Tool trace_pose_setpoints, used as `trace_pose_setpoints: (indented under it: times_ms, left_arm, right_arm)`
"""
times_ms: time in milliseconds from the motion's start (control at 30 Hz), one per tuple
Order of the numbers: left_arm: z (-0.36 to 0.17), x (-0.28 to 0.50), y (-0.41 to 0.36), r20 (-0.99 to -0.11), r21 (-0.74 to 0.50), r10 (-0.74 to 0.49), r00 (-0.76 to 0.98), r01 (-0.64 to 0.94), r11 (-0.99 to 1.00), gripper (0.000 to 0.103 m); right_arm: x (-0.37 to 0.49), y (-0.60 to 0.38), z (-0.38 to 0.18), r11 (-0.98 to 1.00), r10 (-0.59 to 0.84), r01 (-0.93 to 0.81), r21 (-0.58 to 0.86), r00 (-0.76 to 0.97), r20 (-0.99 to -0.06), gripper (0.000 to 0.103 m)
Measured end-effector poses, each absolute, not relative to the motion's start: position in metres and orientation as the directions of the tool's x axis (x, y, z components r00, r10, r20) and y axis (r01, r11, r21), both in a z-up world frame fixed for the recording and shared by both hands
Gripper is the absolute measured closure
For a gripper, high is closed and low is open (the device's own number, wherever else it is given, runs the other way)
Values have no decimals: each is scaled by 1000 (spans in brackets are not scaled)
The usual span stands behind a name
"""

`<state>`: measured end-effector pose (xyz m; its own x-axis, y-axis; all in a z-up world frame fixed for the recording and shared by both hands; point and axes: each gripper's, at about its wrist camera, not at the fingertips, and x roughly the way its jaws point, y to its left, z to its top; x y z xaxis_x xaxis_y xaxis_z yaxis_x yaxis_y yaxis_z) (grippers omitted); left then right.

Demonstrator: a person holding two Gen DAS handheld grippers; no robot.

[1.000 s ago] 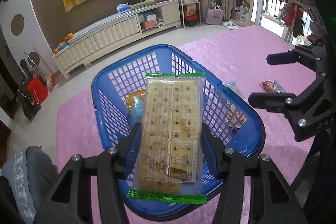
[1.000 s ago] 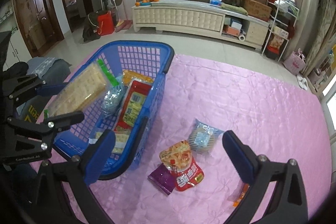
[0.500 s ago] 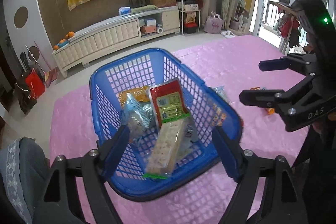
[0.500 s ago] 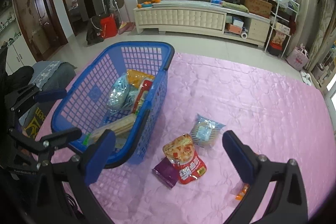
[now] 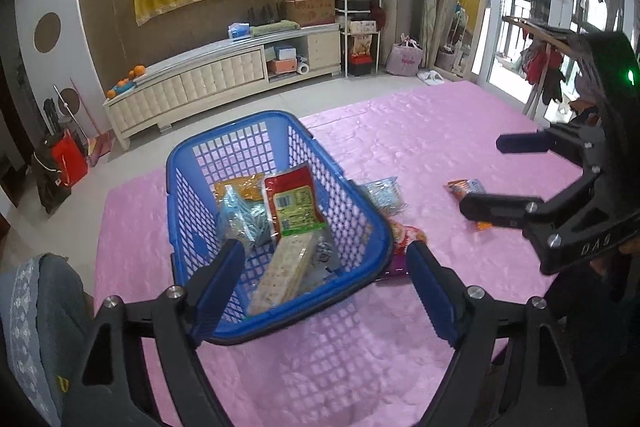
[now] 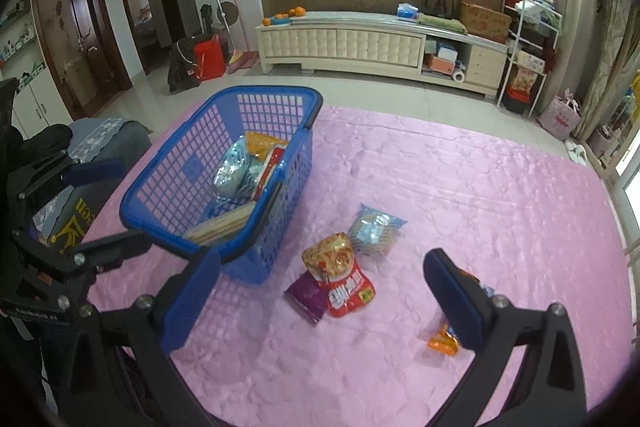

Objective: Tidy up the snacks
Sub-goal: 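Withdraw both tools from the basket toward the remaining snacks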

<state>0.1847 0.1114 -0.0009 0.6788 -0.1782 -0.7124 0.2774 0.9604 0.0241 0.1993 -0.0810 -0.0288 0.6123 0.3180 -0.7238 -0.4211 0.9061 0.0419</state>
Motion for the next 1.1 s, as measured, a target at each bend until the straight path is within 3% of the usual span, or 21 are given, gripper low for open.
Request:
trace_pose_setpoints:
  times_ms: [767, 1100]
  left_arm:
    - [-19, 156, 45, -722, -54, -159, 674, 175, 983, 21]
    - [-54, 146, 34, -743, -19, -47, 668, 49, 999, 22]
  right_arm:
    - [168, -140, -41, 876, 345, -482, 15, 604, -719, 0]
    - [180, -130, -74, 763, 426, -647, -15, 520, -740, 0]
